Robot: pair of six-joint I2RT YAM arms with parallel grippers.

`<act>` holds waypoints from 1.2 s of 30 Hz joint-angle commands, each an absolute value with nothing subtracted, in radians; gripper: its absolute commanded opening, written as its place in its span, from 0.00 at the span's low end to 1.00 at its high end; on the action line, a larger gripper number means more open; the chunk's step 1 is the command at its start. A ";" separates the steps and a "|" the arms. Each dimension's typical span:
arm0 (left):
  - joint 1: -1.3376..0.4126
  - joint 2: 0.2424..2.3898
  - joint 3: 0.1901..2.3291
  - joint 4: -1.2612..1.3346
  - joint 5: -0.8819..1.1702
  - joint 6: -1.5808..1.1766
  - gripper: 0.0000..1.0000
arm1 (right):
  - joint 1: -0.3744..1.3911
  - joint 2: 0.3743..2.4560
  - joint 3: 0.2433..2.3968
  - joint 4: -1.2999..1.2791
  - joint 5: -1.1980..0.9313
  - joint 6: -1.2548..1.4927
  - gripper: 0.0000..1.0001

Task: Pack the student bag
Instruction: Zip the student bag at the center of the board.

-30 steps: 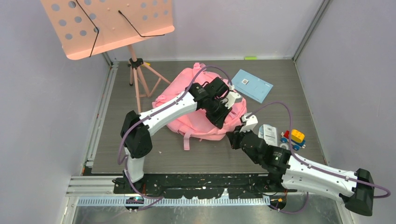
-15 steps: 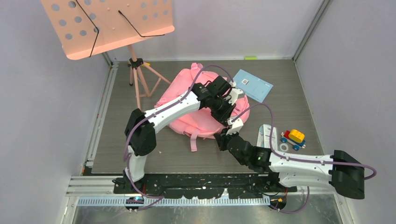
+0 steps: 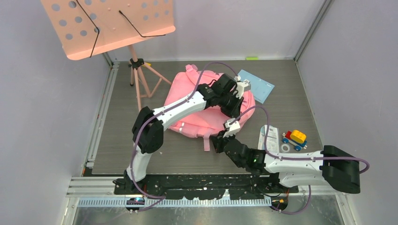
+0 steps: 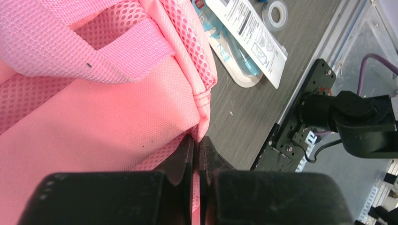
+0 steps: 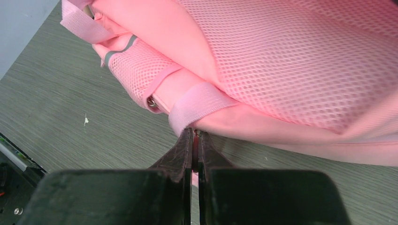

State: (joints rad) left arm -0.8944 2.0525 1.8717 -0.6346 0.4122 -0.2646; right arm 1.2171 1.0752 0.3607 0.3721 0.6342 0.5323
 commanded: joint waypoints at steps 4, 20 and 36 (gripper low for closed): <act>-0.890 2.075 1.943 -0.393 0.449 -0.359 0.00 | 1.248 1.165 0.363 0.629 0.593 0.559 0.01; -0.890 2.082 1.966 -0.379 0.433 -0.360 0.00 | 1.258 1.345 0.428 0.763 0.518 0.534 0.00; -0.827 1.817 1.702 -0.332 0.203 -0.296 0.00 | 1.255 0.662 0.499 -0.197 0.642 0.579 0.92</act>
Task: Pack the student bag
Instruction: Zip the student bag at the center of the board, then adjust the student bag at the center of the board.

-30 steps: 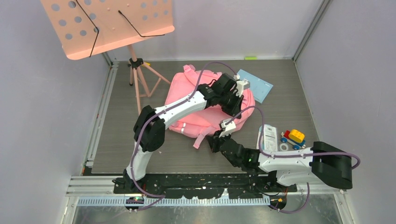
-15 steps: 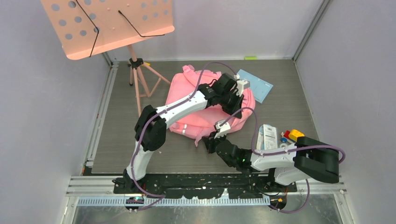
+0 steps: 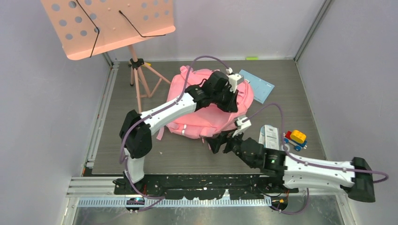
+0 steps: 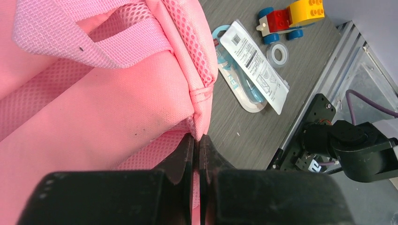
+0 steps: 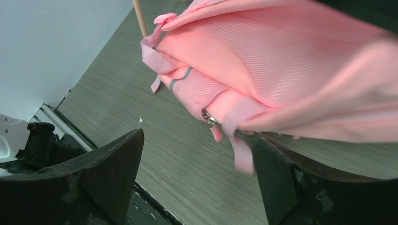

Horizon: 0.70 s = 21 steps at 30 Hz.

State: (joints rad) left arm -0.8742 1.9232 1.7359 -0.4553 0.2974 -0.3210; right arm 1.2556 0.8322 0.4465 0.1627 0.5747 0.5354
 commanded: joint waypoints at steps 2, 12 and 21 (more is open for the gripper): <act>-0.825 1.795 1.673 -0.329 0.171 -0.297 0.00 | 1.253 0.579 0.524 -0.317 0.674 0.593 0.98; -0.805 1.658 1.526 -0.252 0.077 -0.353 0.00 | 0.985 0.553 0.697 -0.613 0.708 0.555 1.00; -0.793 1.587 1.417 -0.241 0.048 -0.337 0.00 | 0.373 0.777 0.753 -0.386 0.062 0.622 0.99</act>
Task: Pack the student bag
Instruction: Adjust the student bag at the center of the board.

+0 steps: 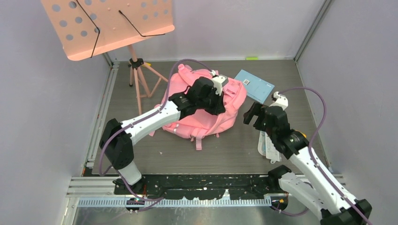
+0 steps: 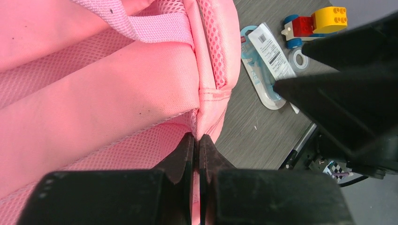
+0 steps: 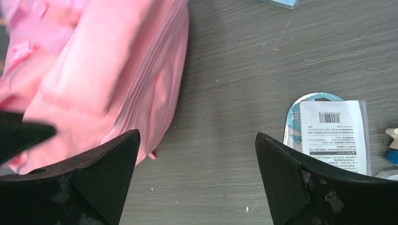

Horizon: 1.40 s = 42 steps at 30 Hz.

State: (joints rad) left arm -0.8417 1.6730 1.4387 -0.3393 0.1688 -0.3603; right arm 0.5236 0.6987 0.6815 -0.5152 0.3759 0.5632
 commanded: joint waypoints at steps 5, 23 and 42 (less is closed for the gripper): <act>-0.793 1.561 1.345 -0.206 0.103 -0.333 0.00 | 0.310 0.897 0.842 -0.326 0.032 0.759 1.00; -0.777 1.340 1.218 -0.438 -0.097 -0.298 0.91 | 0.308 1.136 0.778 -0.290 0.151 0.867 0.99; -0.392 1.239 0.965 -0.410 -0.124 -0.375 0.97 | 0.261 1.262 0.604 0.129 -0.148 0.762 1.00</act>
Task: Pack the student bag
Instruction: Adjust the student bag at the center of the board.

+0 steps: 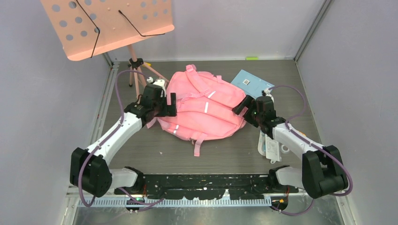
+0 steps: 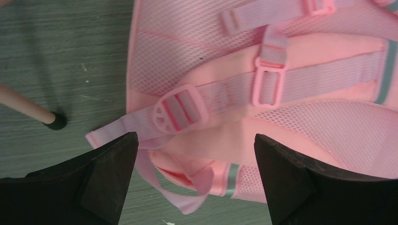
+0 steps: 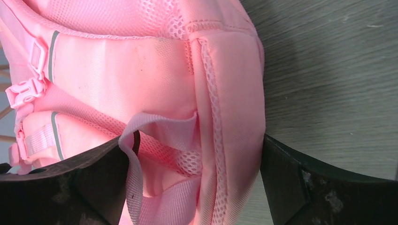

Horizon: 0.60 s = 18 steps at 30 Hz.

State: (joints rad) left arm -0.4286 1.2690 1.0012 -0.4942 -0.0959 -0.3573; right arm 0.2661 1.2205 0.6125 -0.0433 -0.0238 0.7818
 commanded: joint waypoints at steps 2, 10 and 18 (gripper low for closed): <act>-0.386 1.252 0.946 -0.383 -0.150 -0.367 0.97 | 0.259 1.301 0.604 0.158 -0.172 0.761 0.93; -0.377 1.366 0.904 -0.295 -0.047 -0.388 0.91 | 0.254 1.149 0.774 0.005 -0.136 0.678 0.02; -0.530 1.459 0.907 -0.131 0.060 -0.477 0.87 | 0.256 1.104 1.345 -0.338 -0.142 0.396 0.01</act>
State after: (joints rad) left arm -0.4381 1.4128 0.8791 -0.2760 -0.0078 -0.4229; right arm 0.2710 1.1786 1.0122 -0.3332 -0.1513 0.5758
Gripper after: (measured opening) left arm 0.876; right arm 0.266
